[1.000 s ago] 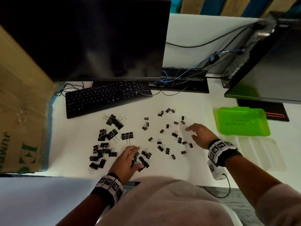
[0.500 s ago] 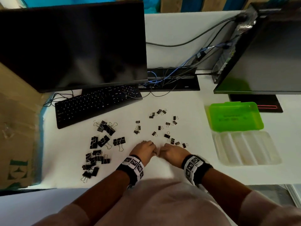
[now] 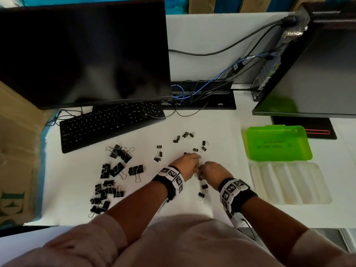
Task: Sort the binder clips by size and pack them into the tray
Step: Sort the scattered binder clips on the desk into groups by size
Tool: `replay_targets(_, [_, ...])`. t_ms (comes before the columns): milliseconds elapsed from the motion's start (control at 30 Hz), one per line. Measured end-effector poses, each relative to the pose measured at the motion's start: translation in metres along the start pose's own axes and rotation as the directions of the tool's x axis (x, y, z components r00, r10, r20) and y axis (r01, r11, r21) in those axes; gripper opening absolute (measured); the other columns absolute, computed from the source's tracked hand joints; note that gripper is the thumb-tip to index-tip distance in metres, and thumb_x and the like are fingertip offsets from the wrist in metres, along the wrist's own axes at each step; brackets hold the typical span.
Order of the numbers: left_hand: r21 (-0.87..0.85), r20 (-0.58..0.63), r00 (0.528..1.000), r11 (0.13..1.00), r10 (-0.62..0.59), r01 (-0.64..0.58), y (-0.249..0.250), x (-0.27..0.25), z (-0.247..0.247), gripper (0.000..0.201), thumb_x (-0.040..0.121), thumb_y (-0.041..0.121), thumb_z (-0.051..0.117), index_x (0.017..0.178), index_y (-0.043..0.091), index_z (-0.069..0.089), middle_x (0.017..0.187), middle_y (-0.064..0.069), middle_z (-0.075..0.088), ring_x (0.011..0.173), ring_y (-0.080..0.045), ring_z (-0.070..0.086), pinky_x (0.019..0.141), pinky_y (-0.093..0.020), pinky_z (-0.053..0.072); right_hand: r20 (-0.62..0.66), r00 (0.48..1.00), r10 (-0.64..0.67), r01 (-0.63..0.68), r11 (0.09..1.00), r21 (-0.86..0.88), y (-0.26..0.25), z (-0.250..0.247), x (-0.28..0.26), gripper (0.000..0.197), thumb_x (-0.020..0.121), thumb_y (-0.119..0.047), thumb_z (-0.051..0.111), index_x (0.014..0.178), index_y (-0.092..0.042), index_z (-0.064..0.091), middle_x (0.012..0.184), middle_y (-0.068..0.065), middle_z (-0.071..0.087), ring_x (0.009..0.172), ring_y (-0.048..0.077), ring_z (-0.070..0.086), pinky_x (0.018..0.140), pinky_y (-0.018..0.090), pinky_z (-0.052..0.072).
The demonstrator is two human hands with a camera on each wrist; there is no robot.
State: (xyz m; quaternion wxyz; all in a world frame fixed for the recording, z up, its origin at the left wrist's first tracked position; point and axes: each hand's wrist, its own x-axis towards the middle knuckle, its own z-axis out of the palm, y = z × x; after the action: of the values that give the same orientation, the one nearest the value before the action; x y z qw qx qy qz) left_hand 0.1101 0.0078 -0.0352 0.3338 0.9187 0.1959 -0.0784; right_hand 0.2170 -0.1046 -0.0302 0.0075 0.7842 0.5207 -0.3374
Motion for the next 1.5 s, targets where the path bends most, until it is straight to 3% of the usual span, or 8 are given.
replay_targets(133, [0.071, 0.067, 0.998, 0.997, -0.007, 0.002, 0.001, 0.007, 0.009, 0.014, 0.089, 0.007, 0.055, 0.098, 0.002, 0.065, 0.12, -0.011, 0.057, 0.113, -0.026, 0.051, 0.097, -0.042, 0.043, -0.01, 1.0, 0.009, -0.009, 0.999, 0.043, 0.009, 0.008, -0.001, 0.019, 0.089, -0.02, 0.053, 0.103, -0.014, 0.064, 0.102, 0.009, 0.064, 0.093, 0.028, 0.061, 0.077, 0.033, 0.047])
replay_targets(267, [0.126, -0.078, 0.995, 0.99, 0.066, -0.055, -0.005, 0.004, 0.01, 0.013, 0.088, 0.009, 0.058, 0.091, 0.004, 0.07, 0.132, -0.008, 0.053, 0.123, -0.025, 0.043, 0.096, -0.039, 0.044, -0.029, 0.999, -0.034, 0.035, 0.998, 0.056, 0.012, 0.012, -0.004, 0.021, 0.09, -0.021, 0.051, 0.11, -0.016, 0.055, 0.104, 0.009, 0.064, 0.092, 0.029, 0.061, 0.076, 0.036, 0.049])
replay_targets(367, [0.106, -0.107, 0.993, 0.993, -0.046, 0.057, -0.012, 0.003, 0.012, 0.015, 0.089, 0.01, 0.057, 0.094, 0.007, 0.071, 0.139, -0.005, 0.047, 0.127, -0.023, 0.038, 0.097, -0.039, 0.044, -0.041, 0.996, -0.077, 0.08, 0.995, 0.066, 0.012, 0.01, -0.003, 0.026, 0.09, -0.021, 0.053, 0.116, -0.02, 0.053, 0.104, 0.007, 0.063, 0.092, 0.029, 0.061, 0.077, 0.037, 0.05])
replay_targets(467, [0.055, -0.06, 0.993, 0.993, -0.098, 0.101, -0.018, 0.004, 0.016, 0.017, 0.087, 0.002, 0.056, 0.098, 0.003, 0.069, 0.122, -0.012, 0.057, 0.115, -0.025, 0.047, 0.093, -0.04, 0.046, -0.025, 0.993, -0.115, 0.116, 0.993, 0.02, 0.009, 0.009, -0.001, 0.025, 0.091, -0.021, 0.053, 0.116, -0.02, 0.058, 0.104, 0.007, 0.061, 0.093, 0.029, 0.06, 0.078, 0.033, 0.047])
replay_targets(700, [-0.098, -0.044, 0.987, 0.984, -0.156, 0.151, -0.012, -0.001, 0.002, 0.018, 0.085, 0.001, 0.061, 0.101, 0.002, 0.07, 0.11, -0.015, 0.061, 0.101, -0.026, 0.061, 0.09, -0.024, 0.045, -0.003, 0.989, -0.149, 0.149, 0.987, -0.067, 0.003, 0.002, 0.0, 0.02, 0.094, -0.021, 0.043, 0.102, -0.015, 0.061, 0.094, 0.008, 0.056, 0.086, 0.028, 0.056, 0.071, 0.03, 0.039])
replay_targets(933, [-0.266, -0.192, 0.968, 0.958, -0.16, 0.106, -0.01, -0.062, -0.017, 0.012, 0.084, 0.008, 0.064, 0.092, 0.001, 0.072, 0.098, -0.013, 0.067, 0.092, -0.021, 0.062, 0.08, 0.0, 0.033, 0.095, 0.967, -0.235, 0.252, 0.927, -0.276, -0.013, -0.001, 0.003, 0.029, 0.094, -0.015, 0.04, 0.121, -0.021, 0.047, 0.105, 0.009, 0.057, 0.095, 0.03, 0.058, 0.071, 0.035, 0.044])
replay_targets(1167, [-0.342, -0.293, 0.895, 0.911, -0.337, 0.231, -0.061, -0.148, -0.016, 0.014, 0.088, 0.01, 0.061, 0.094, 0.006, 0.072, 0.101, -0.007, 0.069, 0.092, -0.015, 0.063, 0.089, -0.025, 0.05, 0.053, 0.962, -0.268, 0.273, 0.949, -0.159, -0.042, -0.003, 0.016, 0.016, 0.09, -0.02, 0.051, 0.102, -0.016, 0.061, 0.1, 0.004, 0.062, 0.094, 0.025, 0.059, 0.078, 0.03, 0.045])
replay_targets(1500, [-0.336, -0.264, 0.881, 0.894, -0.392, 0.297, -0.091, -0.19, -0.001, 0.017, 0.088, 0.01, 0.06, 0.102, 0.008, 0.07, 0.106, -0.007, 0.068, 0.098, -0.017, 0.062, 0.091, -0.025, 0.048, 0.183, 0.935, -0.305, 0.287, 0.95, 0.119, -0.106, 0.034, 0.028, 0.014, 0.082, -0.015, 0.066, 0.094, -0.018, 0.071, 0.096, 0.003, 0.07, 0.086, 0.016, 0.064, 0.08, 0.023, 0.048])
